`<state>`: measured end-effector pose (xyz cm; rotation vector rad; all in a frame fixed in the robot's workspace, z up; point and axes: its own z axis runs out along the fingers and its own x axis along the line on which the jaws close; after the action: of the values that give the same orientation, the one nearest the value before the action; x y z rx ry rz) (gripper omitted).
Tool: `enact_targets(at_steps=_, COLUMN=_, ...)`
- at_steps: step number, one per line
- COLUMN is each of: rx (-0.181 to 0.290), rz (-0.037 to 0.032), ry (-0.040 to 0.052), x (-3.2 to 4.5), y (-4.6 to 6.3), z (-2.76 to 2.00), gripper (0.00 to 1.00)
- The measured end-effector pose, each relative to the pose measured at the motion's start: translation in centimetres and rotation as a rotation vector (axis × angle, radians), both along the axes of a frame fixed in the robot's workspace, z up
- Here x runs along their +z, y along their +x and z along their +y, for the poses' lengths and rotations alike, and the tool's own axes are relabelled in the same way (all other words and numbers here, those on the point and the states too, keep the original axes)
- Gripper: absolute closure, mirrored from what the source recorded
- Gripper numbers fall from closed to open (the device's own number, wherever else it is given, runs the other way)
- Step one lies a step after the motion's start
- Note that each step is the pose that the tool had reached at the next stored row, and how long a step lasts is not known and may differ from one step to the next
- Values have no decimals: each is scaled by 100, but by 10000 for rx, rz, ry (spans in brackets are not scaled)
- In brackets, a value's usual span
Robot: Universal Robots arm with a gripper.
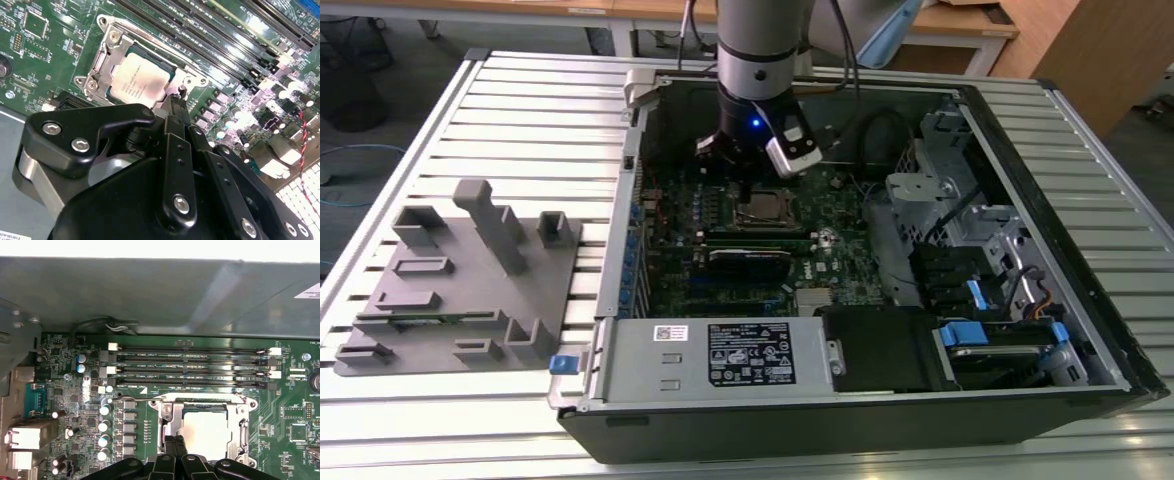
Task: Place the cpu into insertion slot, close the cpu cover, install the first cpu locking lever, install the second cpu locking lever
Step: 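Close the cpu cover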
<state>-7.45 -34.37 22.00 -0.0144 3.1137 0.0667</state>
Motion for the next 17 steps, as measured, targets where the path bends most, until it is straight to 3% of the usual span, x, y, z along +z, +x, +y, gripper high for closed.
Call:
enact_targets(at_steps=10, rx=0, rz=0, ry=0, x=-6, y=244, z=0, gripper=89)
enact_targets(at_steps=15, rx=29, rz=-2, ry=0, x=-6, y=265, z=0, gripper=89)
enact_targets(at_steps=17, rx=38, rz=-62, ry=1, x=-9, y=266, z=0, gripper=89)
